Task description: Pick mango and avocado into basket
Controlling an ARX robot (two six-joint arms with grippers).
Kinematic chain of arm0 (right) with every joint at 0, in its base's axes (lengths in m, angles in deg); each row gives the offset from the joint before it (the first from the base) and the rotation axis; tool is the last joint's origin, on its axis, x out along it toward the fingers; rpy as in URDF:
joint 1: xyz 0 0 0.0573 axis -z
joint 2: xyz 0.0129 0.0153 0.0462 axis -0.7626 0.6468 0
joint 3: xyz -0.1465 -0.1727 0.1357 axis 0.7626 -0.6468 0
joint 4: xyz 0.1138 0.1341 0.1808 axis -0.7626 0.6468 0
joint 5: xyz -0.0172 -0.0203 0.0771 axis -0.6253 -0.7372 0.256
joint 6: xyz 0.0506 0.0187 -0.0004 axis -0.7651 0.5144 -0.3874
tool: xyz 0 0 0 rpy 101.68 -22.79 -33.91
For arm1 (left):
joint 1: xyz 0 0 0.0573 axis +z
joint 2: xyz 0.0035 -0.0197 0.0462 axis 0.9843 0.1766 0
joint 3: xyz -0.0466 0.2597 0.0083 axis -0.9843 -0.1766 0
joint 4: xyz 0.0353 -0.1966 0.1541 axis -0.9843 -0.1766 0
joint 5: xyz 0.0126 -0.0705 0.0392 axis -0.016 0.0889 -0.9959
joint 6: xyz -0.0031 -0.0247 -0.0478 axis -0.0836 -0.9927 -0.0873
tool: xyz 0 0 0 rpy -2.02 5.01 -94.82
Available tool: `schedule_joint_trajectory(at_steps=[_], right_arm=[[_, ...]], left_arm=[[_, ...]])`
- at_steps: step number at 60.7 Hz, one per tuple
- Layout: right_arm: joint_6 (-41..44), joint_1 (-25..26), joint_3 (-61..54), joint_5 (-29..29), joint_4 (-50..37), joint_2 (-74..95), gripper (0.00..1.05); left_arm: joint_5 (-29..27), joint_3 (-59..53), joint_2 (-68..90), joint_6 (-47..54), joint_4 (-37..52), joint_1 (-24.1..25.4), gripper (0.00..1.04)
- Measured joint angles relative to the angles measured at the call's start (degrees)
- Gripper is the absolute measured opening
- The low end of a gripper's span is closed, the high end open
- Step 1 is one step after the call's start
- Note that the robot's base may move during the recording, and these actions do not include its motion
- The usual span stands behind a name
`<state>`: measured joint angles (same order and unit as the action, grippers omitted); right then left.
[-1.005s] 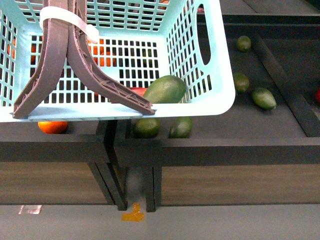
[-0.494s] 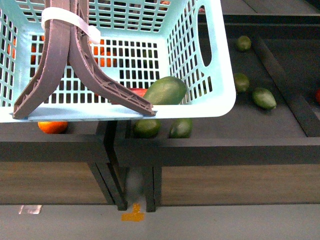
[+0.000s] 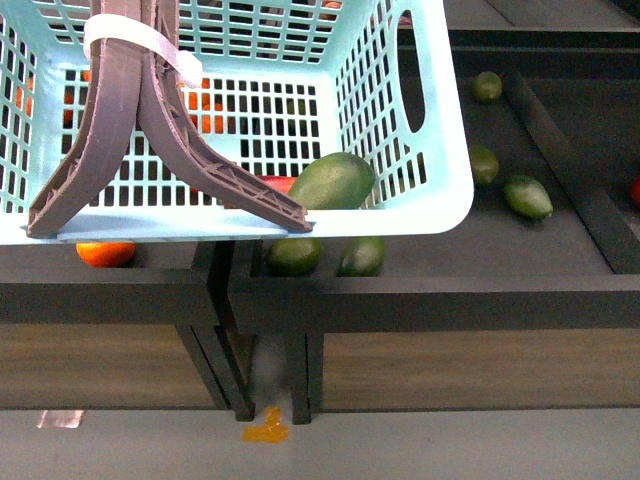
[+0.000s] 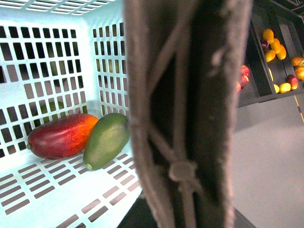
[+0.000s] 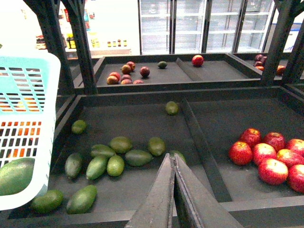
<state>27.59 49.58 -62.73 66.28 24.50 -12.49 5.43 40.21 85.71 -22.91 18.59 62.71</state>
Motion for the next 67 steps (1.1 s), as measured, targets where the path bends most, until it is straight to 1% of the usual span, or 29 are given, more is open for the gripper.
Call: schedule_joint_trajectory(at_steps=[26,28,30,32,61,63,67], right_arm=[[0.00,0.00,0.00,0.00,8.17,-8.22,0.02],[0.00,-0.02,0.07,0.00,10.97,-10.60,0.02],[0.02,0.00,0.04,0.07,16.44,-14.43,0.02],[0.02,0.00,0.04,0.04,18.10,-16.59,0.02],[0.00,0.00,0.04,0.07,18.56,-18.21,0.02],[0.11,0.00,0.04,0.07,18.56,-18.21,0.04],[0.09,0.00,0.04,0.07,18.56,-18.21,0.20]], left_arm=[[-0.02,0.00,0.00,0.00,0.00,0.00,0.06],[-0.02,0.00,0.00,0.00,0.00,0.00,0.06],[0.02,0.00,0.00,-0.02,0.00,0.00,0.06],[0.02,0.00,0.00,0.00,0.00,0.00,0.06],[-0.17,0.00,0.02,0.02,0.00,0.00,0.06],[-0.15,0.00,0.02,0.00,0.00,0.00,0.06],[-0.15,0.00,0.02,-0.02,0.00,0.00,0.06]])
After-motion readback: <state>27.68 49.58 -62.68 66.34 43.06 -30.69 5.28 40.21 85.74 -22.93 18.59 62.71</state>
